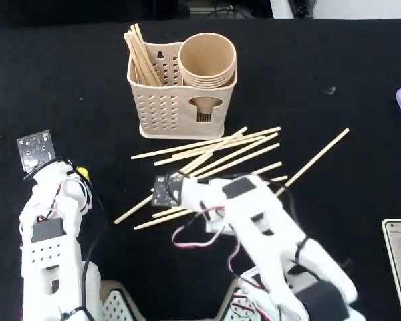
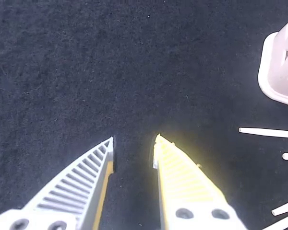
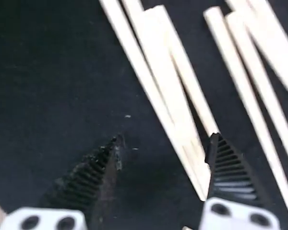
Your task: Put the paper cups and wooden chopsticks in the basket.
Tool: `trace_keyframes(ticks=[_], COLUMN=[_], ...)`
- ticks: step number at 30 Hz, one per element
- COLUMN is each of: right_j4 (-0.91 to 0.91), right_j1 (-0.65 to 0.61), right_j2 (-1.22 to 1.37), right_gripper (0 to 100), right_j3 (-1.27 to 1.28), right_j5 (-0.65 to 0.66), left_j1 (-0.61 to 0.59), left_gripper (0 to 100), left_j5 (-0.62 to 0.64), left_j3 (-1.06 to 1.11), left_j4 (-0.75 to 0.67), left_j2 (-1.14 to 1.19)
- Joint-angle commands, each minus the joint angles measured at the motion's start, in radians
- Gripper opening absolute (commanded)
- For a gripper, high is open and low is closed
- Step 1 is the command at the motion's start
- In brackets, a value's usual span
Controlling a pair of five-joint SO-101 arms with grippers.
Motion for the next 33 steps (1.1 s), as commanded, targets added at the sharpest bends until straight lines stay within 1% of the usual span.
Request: trace_keyframes(ticks=[1,4,6,8,13,15,23,27,30,33], right_j4=[-0.014,-0.015,-0.018,-0.021,-0.015,-0.015,-0.011,0.089,0.138,0.143], right_j1=[0.032,0.028,0.026,0.026,0.028,0.034,0.034,0.055,0.055,0.052], right_j2=[0.059,0.114,0.136,0.151,0.153,0.153,0.142,0.041,-0.094,-0.252], right_gripper=[28.2,28.1,26.1,21.4,4.8,0.8,1.1,1.1,1.1,1.1], right_j3=[-0.07,-0.077,-0.076,-0.076,-0.071,-0.077,-0.101,-0.168,-0.22,-0.249], right_j5=[0.054,0.064,0.072,0.072,0.072,0.066,0.064,0.057,-0.023,-0.095], left_j1=[-0.001,-0.001,-0.001,-0.001,-0.001,-0.001,-0.001,-0.001,-0.001,-0.001], left_gripper=[14,14,14,14,14,14,14,14,14,14], left_j5=[-0.008,-0.008,-0.008,-0.008,-0.008,-0.008,-0.008,-0.008,-0.008,-0.008], left_j3=[-0.007,-0.007,-0.007,-0.007,-0.007,-0.007,-0.007,-0.008,-0.008,-0.01], left_j4=[-0.017,-0.017,-0.017,-0.017,-0.017,-0.017,-0.017,-0.017,-0.017,-0.017], left_j2=[-0.015,-0.015,-0.015,-0.015,-0.015,-0.015,-0.015,-0.015,-0.015,-0.015])
